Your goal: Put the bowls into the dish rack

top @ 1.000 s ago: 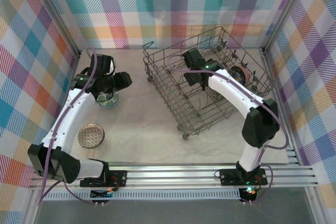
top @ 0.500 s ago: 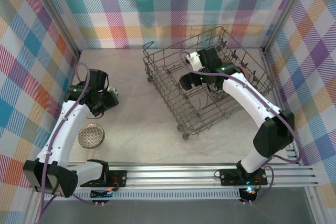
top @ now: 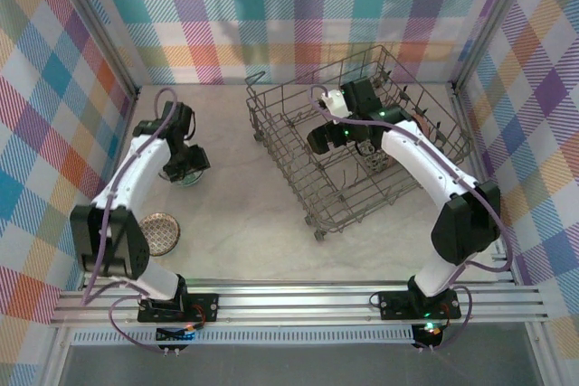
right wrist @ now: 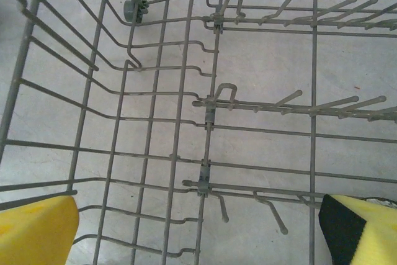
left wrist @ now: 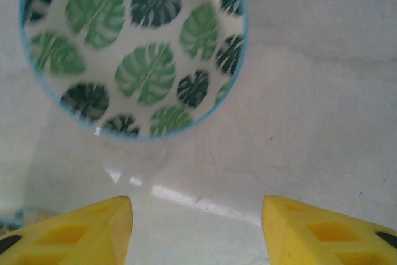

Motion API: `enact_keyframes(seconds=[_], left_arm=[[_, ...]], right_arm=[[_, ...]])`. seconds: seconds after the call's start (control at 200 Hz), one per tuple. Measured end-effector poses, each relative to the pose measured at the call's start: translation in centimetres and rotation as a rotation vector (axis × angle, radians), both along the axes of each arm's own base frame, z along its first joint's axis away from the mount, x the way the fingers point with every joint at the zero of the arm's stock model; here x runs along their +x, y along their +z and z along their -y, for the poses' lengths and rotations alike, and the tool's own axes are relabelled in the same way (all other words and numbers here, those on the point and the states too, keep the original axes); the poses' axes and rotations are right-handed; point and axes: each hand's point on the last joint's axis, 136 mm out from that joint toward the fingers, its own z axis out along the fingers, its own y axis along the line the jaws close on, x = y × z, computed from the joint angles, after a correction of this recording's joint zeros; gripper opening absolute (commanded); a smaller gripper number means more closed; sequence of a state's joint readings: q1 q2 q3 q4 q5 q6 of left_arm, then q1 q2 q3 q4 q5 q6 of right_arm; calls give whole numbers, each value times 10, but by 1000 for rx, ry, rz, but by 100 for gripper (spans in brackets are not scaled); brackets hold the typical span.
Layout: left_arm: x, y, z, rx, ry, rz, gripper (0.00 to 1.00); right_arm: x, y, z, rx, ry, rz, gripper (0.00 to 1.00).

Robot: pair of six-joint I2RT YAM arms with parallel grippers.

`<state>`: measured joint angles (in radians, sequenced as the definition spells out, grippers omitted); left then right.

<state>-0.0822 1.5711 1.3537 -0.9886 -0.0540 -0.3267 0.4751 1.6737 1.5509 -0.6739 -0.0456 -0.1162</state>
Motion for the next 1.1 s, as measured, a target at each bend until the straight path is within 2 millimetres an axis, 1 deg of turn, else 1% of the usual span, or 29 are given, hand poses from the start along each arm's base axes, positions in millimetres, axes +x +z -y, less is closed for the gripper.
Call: enact_keyframes(seconds=[0.02, 0.05, 0.075, 0.14, 0.255, 0.285, 0.31, 0.335, 0.365, 0.41, 0.455, 0.46, 0.515, 0.585, 0.765, 0.915, 1.1], left_arm=[[9, 0, 1, 3, -11, 5, 54], [18, -3, 1, 7, -27, 10, 54], [22, -4, 2, 10, -36, 9, 53], [23, -9, 2, 17, -57, -7, 52], [22, -9, 2, 23, -77, -12, 51], [22, -12, 1, 32, -93, -38, 51], [26, -11, 1, 39, -100, -46, 50], [34, -13, 1, 44, -110, -43, 50], [46, -19, 1, 48, -121, -44, 49], [54, -29, 2, 51, -131, -53, 49], [54, -40, 2, 53, -138, -80, 49], [54, -43, 2, 54, -141, -92, 49], [53, -53, 1, 61, -149, -122, 49], [53, -56, 1, 62, -155, -129, 49], [60, -51, 0, 62, -154, -110, 48], [68, -56, -3, 63, -154, -114, 42], [68, -70, -4, 64, -165, -154, 33]], right_arm=[[1, 0, 0, 0, 0, 0, 100], [2, -1, -1, -1, -1, 0, 100], [3, -1, -1, -2, -1, 0, 100], [4, -1, -1, -3, -2, 0, 100], [4, 0, -1, -1, -4, 1, 100], [5, 0, -2, 1, -10, -5, 100], [7, 1, -2, 3, -17, -5, 100], [9, 3, -3, 8, -23, -3, 100], [13, 4, -5, 12, -28, 1, 100], [17, 4, -6, 15, -33, 0, 100], [18, 4, -7, 18, -38, -3, 100], [19, 3, -7, 18, -38, -4, 100], [21, 3, -9, 21, -44, -9, 100], [23, 3, -10, 24, -49, -12, 100], [25, 6, -11, 30, -53, -9, 100], [26, 5, -11, 32, -61, -19, 100], [28, -1, -12, 30, -67, -32, 100]])
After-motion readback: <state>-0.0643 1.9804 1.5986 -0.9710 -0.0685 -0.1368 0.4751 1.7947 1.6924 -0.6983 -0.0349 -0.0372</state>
